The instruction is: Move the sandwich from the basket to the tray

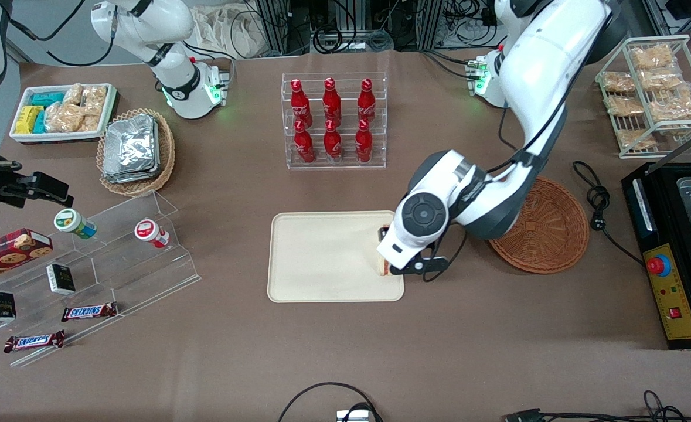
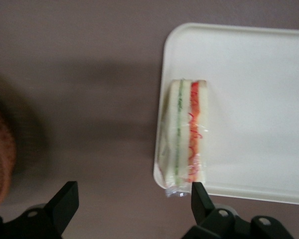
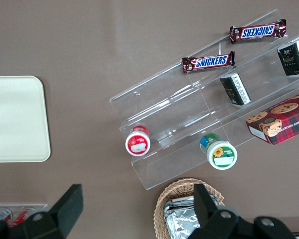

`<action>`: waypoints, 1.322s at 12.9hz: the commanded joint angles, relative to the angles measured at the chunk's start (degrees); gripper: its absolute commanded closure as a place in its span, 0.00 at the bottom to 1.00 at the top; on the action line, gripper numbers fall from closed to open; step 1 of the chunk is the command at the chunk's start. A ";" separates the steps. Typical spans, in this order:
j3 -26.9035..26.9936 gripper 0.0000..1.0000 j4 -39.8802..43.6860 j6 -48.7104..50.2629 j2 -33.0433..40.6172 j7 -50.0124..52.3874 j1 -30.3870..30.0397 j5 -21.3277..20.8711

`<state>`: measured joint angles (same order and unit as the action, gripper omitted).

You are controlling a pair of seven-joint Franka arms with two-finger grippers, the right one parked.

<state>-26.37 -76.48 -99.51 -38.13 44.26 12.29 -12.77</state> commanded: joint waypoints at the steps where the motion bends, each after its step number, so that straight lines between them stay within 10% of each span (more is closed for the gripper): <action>1: 0.18 0.00 -7.43 0.98 11.37 -1.97 -5.94 0.55; 9: 1.40 0.00 -22.28 -1.48 28.26 -13.37 -14.14 6.35; 17: 16.97 0.00 -26.63 0.01 36.03 -39.86 -14.83 10.75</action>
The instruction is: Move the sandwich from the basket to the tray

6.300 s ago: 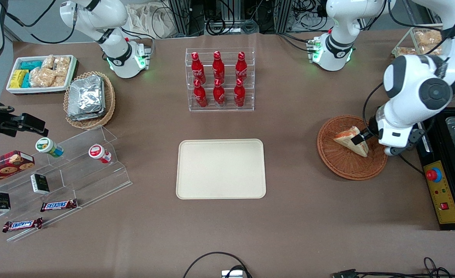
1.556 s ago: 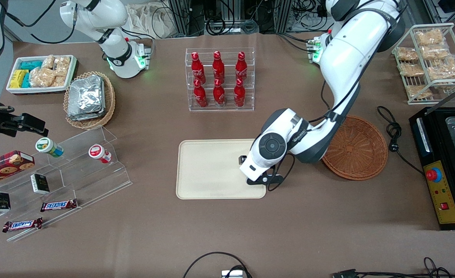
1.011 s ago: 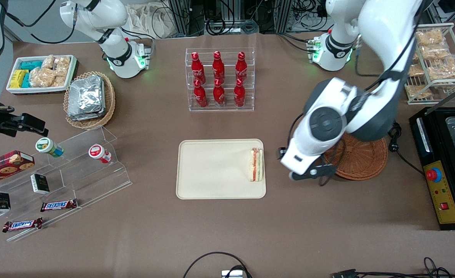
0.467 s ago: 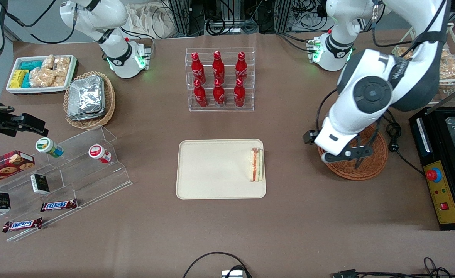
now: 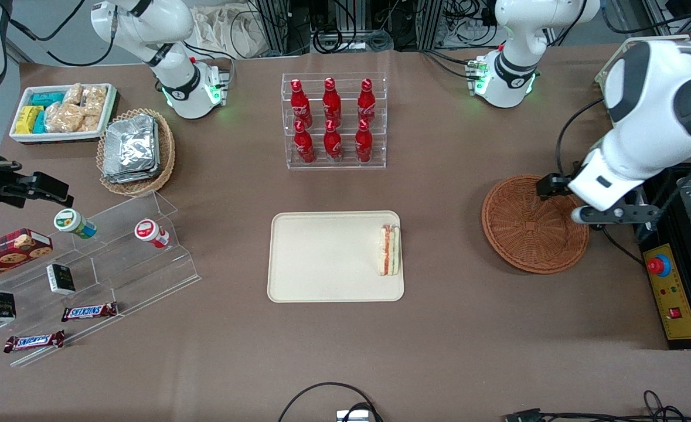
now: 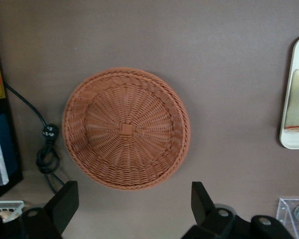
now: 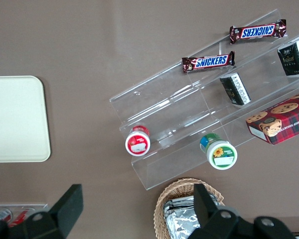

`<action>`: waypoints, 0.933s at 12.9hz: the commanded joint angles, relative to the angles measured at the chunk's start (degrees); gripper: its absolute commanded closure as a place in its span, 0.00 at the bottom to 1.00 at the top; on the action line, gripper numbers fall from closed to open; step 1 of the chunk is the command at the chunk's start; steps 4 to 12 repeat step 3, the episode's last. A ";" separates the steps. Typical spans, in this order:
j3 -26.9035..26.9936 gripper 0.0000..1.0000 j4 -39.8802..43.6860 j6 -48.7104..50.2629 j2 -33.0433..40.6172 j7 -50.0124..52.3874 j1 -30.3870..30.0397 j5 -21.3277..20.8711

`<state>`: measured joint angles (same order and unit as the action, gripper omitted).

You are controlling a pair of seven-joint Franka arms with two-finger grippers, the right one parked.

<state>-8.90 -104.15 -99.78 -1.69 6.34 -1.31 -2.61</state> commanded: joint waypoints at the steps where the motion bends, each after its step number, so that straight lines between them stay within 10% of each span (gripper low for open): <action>1: -0.68 0.00 3.23 0.46 -2.07 -2.12 -1.24 -0.11; 12: -0.60 0.00 7.71 3.08 -4.97 -4.65 -1.41 -0.20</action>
